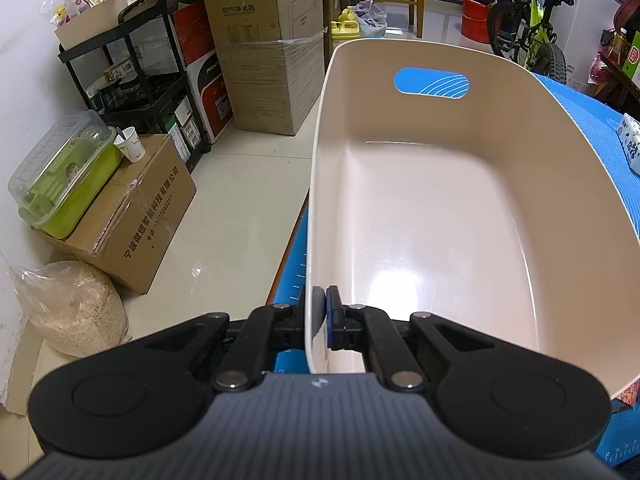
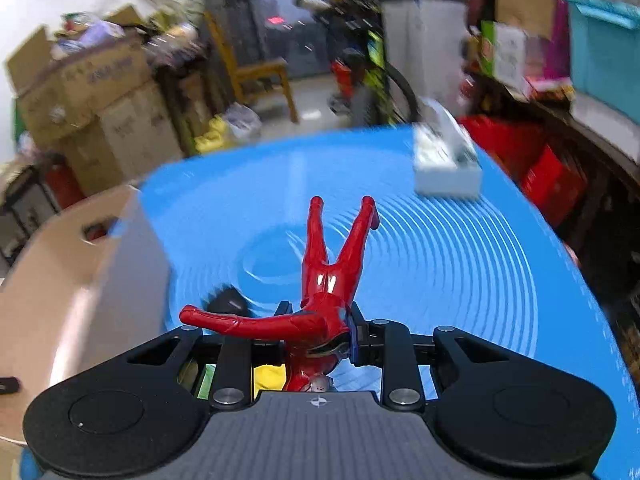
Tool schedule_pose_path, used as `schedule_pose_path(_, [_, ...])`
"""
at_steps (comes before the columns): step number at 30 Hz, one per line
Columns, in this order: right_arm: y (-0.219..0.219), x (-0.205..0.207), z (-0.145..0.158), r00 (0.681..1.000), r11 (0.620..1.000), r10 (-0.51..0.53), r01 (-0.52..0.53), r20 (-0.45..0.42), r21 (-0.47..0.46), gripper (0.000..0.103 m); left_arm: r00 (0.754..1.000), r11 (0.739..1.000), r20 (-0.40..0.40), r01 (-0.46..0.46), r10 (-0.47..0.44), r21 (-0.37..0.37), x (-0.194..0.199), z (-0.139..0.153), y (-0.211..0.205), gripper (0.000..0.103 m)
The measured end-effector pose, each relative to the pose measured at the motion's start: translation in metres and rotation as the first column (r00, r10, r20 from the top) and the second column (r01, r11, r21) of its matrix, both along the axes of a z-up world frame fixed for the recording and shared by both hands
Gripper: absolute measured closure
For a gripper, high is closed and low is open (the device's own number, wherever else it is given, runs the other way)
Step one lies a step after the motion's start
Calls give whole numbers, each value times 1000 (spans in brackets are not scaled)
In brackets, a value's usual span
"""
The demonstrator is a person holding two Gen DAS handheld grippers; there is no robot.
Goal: Organize rigid objects
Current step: 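Lift the red figure with the right tool and drop it into the basket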
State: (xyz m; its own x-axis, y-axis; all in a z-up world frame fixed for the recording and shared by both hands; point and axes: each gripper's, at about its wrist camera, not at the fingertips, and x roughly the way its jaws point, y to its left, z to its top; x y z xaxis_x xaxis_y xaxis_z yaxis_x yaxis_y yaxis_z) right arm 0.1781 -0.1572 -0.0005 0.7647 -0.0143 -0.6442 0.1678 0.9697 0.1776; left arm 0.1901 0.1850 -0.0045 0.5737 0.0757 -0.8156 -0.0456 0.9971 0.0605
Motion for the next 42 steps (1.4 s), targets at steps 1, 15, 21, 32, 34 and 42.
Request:
schedule_pose_path(1, [6,0,8,1000,1000,19,-19,20,-4,67,1000,1000,1,-1,1,0,-1,0,-2,95])
schedule_pose_path(15, [105,28,66,948,956,292,-292,126,-22,67,1000,1000,-1,-2,2,11,0,0,-5,94])
schedule_pose_path(21, [155,47,50,918,918,395,-393,38,-53,67,1000,1000,-1,-1,1,12,0,-1,-5,94])
schedule_pose_path(32, [208,50,1,845,846,503,-524,-182,-95,67,1000,1000,-1,0,0,16,0,-1,-5,94])
schedule_pose_path(34, [208,51,-3,839,847,501,-526,-212,-79,67,1000,1000,-1,2,-2,19,0,-1,-5,94])
schedule_pose_path(42, [197,42,17,846,850,504,-521,-172,-73,38,1000,1000,-1,3,-3,19,0,-1,-5,94])
